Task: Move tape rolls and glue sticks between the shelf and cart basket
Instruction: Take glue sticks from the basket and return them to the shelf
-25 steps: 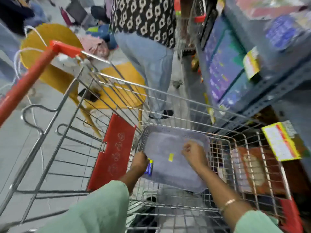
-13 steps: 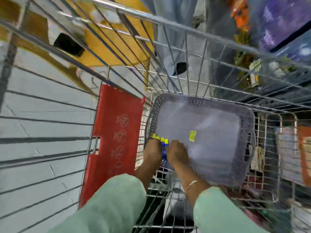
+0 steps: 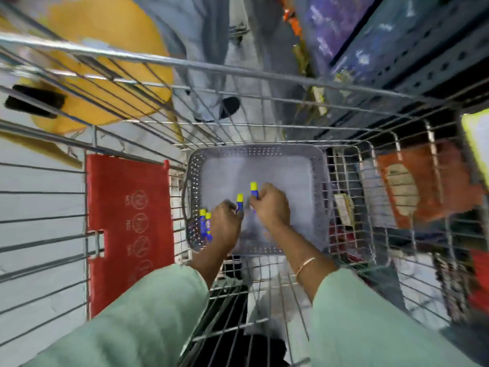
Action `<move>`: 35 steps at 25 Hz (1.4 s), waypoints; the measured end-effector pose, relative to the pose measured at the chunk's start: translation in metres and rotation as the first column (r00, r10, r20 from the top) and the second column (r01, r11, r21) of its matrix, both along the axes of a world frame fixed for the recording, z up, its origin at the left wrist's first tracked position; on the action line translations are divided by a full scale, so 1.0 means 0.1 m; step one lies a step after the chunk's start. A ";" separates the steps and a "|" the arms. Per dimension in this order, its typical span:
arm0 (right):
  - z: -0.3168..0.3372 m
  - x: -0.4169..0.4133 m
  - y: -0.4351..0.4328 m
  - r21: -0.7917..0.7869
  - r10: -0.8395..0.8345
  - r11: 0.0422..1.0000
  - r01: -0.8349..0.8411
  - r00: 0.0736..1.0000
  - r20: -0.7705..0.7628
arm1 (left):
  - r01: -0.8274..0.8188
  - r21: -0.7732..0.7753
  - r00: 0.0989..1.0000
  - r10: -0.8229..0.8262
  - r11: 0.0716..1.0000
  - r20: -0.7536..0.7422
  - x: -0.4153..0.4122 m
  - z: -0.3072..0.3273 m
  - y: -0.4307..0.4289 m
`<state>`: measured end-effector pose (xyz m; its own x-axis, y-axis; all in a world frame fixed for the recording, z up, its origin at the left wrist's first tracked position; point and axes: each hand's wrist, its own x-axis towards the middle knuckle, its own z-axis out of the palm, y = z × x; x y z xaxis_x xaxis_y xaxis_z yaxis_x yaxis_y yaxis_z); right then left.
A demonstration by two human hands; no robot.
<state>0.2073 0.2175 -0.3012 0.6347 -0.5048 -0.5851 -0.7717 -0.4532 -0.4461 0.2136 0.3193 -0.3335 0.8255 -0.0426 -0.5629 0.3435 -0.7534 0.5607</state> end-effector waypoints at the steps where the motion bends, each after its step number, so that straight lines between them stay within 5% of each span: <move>1: 0.15 0.01 -0.14 0.012 -0.056 0.998 0.055 0.996 0.064 | 0.005 -0.044 1.000 -0.004 0.999 0.027 0.04 0.13 -0.12; 7: 1.48 -0.57 -1.18 -0.067 -0.220 0.951 0.302 0.813 0.539 | 0.188 -0.327 0.948 -0.084 0.926 0.307 -0.16 1.22 -1.11; 13: 2.89 -2.58 -2.14 -0.104 -0.296 0.744 0.660 0.464 0.835 | 0.526 -0.583 0.812 -0.161 0.619 0.561 -1.75 2.73 -2.31; 18: 3.37 -4.92 -2.55 -0.124 -0.382 0.401 0.908 0.288 0.878 | 0.713 -0.640 0.696 -0.394 0.285 0.600 -3.71 3.25 -3.05; 24: 3.25 -6.79 -2.49 -0.137 -0.500 0.110 0.984 0.174 0.848 | 0.850 -0.525 0.341 -0.722 -0.037 0.603 -5.40 3.23 -3.49; 28: 2.98 -7.58 -2.30 -0.148 -0.598 -0.088 0.985 0.067 0.798 | 0.911 -0.398 0.174 -0.770 -0.112 0.614 -6.11 3.08 -3.54; 35: 2.52 -8.08 -2.13 -0.153 -0.683 -0.141 0.978 0.015 0.730 | 0.930 -0.322 0.059 -0.794 -0.175 0.605 -6.72 2.87 -3.49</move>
